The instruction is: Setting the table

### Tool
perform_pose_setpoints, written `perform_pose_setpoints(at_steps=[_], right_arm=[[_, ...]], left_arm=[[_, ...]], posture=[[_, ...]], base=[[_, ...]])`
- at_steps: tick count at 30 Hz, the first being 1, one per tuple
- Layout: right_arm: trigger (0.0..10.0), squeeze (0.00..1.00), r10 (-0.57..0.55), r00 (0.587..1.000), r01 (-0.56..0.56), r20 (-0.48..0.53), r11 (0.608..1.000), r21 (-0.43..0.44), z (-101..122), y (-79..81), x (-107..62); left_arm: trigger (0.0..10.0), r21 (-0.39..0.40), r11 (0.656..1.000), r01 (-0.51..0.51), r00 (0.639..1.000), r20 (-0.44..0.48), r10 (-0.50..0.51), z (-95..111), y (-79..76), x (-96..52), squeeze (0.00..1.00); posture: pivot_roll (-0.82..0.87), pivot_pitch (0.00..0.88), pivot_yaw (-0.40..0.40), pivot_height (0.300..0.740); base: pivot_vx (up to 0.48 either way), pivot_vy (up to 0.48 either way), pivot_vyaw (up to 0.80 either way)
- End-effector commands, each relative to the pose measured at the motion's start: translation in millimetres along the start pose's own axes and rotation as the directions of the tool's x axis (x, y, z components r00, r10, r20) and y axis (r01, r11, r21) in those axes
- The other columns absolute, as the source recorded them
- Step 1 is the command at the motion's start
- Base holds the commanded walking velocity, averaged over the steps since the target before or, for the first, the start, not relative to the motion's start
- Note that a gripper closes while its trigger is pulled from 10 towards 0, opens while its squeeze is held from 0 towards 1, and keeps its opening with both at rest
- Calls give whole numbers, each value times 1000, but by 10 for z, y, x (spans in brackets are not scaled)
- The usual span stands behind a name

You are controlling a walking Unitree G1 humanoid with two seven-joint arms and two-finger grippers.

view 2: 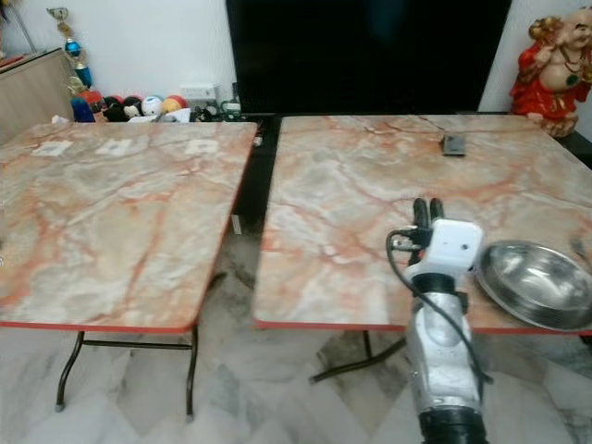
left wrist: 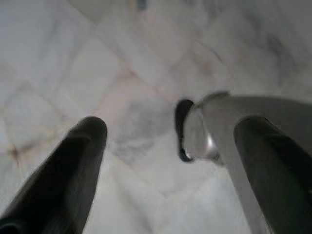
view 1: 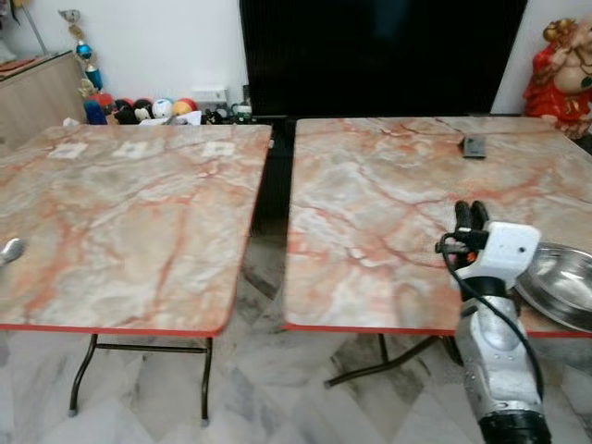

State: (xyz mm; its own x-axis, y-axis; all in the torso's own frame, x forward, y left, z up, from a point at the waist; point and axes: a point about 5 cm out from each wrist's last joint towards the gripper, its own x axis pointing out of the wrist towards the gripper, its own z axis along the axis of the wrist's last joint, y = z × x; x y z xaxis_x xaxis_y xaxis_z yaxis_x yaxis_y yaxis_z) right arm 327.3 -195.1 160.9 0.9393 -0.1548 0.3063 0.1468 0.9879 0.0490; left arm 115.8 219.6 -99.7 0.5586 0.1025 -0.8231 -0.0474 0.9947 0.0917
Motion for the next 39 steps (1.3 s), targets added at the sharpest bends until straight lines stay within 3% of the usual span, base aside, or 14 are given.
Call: perform_pose_setpoints(at_steps=[1, 34, 39], right_arm=[[10000, 0, 30, 999, -30, 11, 999, 11, 39, 102, 19], [10000, 0, 45, 999, -44, -19, 999, 26, -5, 174, 15], [10000, 0, 47, 999, -46, -22, 998, 31, -10, 188, 14]], left_arm=[[10000, -3, 1000, -9, 999, -36, 9, -90, 17, -25, 0], [10000, -17, 1000, -15, 999, -37, 14, -58, 44, -13, 0], [10000, -16, 1000, -16, 1000, -24, 16, 75, 36, 37, 0]], posture=[[8, 0, 4, 740], [18, 19, 0, 740], [19, 24, -1, 740]], base=[[0, 480, 0], [0, 480, 0], [0, 480, 0]])
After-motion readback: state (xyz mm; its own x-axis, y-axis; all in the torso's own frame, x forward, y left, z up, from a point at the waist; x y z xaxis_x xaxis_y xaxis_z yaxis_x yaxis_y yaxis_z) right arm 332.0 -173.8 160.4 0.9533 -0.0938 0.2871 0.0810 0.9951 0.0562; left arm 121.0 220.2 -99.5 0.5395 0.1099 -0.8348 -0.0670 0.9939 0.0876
